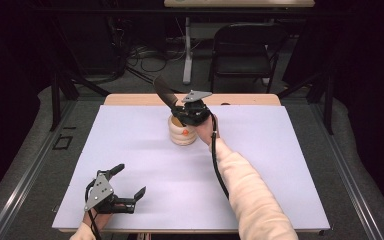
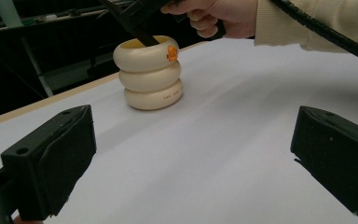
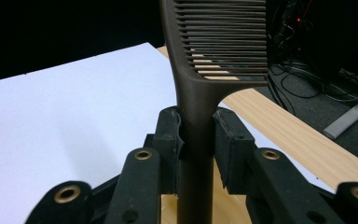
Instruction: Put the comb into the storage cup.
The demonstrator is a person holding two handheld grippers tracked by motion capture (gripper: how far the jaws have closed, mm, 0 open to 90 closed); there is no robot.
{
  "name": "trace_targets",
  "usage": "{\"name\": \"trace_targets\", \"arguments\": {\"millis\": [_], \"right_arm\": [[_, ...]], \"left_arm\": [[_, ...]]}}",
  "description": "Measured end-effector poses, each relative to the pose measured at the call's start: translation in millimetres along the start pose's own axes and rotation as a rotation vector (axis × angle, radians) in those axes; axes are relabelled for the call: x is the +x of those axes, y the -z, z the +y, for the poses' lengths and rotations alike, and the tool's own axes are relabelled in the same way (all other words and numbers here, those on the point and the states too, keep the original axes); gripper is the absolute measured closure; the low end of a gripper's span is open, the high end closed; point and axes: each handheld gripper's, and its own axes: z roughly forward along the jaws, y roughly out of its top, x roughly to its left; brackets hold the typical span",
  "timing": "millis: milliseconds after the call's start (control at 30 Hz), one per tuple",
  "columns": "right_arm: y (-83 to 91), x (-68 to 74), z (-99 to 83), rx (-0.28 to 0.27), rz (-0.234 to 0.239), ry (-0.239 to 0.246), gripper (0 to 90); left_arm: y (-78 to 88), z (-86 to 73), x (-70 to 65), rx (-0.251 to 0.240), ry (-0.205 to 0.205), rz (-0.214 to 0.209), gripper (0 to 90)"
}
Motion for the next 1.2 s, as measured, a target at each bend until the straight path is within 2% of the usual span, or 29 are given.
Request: {"name": "trace_targets", "arguments": {"millis": [1200], "right_arm": [[-5.5,-0.2,-10.6,0.034,0.002,0.002,71.8]], "left_arm": [[-0.1,0.0,0.2,0.0,-0.001,-0.002,0.1]]}}
